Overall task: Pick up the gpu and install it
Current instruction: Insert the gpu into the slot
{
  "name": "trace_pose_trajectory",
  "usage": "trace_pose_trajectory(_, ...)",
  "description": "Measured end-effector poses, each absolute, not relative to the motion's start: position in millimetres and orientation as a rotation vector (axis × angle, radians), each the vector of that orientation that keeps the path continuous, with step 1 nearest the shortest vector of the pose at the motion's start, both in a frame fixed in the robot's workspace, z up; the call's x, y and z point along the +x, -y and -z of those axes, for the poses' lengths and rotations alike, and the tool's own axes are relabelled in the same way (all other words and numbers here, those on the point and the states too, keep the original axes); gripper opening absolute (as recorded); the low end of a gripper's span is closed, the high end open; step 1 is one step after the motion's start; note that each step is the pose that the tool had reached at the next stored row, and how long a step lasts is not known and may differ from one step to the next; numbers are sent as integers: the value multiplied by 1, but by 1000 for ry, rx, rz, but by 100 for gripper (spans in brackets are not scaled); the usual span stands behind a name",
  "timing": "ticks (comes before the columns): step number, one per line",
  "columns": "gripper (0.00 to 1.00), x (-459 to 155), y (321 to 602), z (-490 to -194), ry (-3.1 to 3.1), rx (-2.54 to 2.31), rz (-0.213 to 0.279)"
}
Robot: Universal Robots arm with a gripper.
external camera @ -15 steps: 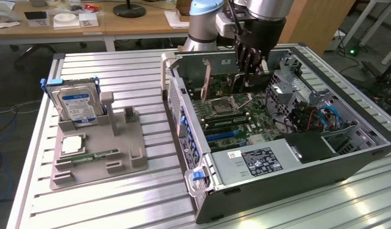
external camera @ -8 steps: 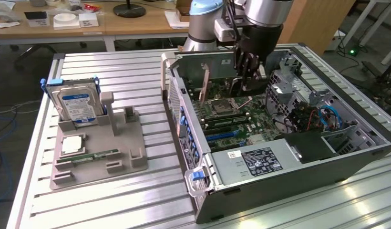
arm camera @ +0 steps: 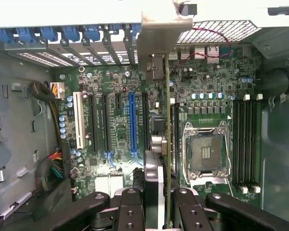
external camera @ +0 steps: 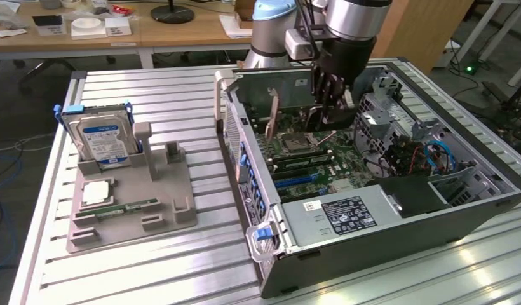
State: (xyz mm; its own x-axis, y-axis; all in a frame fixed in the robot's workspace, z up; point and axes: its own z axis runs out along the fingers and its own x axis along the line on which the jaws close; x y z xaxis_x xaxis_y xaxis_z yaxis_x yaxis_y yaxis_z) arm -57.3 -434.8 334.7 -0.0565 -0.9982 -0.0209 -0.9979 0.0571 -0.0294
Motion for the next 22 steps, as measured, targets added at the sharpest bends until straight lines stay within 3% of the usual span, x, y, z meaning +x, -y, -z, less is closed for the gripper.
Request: trace_pose_trajectory(22,28,-59,447,-311,-2241,-2133,-8)
